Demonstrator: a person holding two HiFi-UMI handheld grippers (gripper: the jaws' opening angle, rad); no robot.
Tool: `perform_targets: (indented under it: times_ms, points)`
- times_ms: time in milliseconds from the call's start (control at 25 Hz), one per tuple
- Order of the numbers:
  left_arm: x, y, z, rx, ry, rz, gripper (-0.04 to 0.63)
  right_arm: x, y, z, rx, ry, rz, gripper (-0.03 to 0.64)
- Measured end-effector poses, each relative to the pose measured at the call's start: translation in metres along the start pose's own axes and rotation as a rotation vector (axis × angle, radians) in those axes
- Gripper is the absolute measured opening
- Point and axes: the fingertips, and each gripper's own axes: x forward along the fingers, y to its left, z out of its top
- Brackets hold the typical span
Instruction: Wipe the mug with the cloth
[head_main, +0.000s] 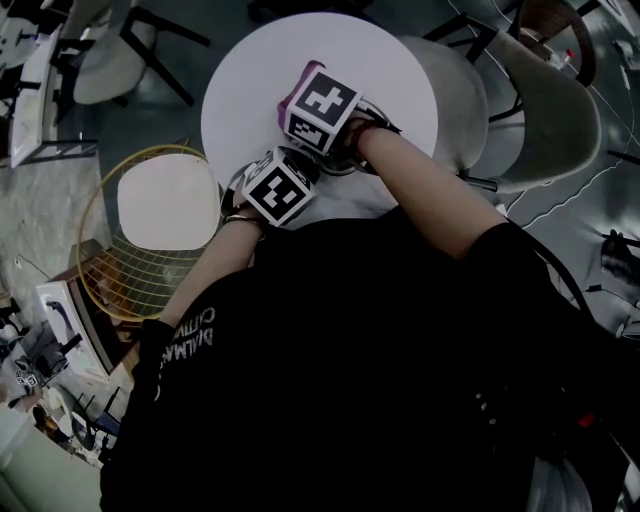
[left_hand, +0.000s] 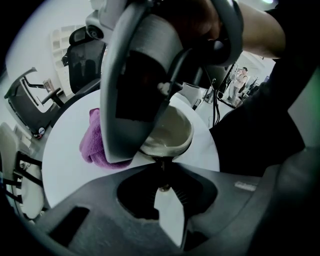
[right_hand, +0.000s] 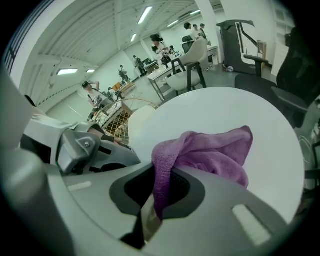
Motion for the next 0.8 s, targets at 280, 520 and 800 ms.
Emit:
perform_targets:
  times_ms: [280, 520, 800]
  points:
    - [0.000, -0.003, 0.001, -0.004, 0.003, -0.001, 0.061, -0.007, -0.005, 0.001, 0.085, -0.055, 0.005, 0.031]
    - [0.001, -0.003, 0.002, -0.007, 0.007, 0.003, 0.061, -0.014, -0.013, 0.001, 0.158, -0.093, 0.012, 0.031]
    - [0.000, -0.003, 0.002, -0.010, 0.015, 0.009, 0.061, -0.024, -0.026, -0.002, 0.246, -0.144, 0.017, 0.031]
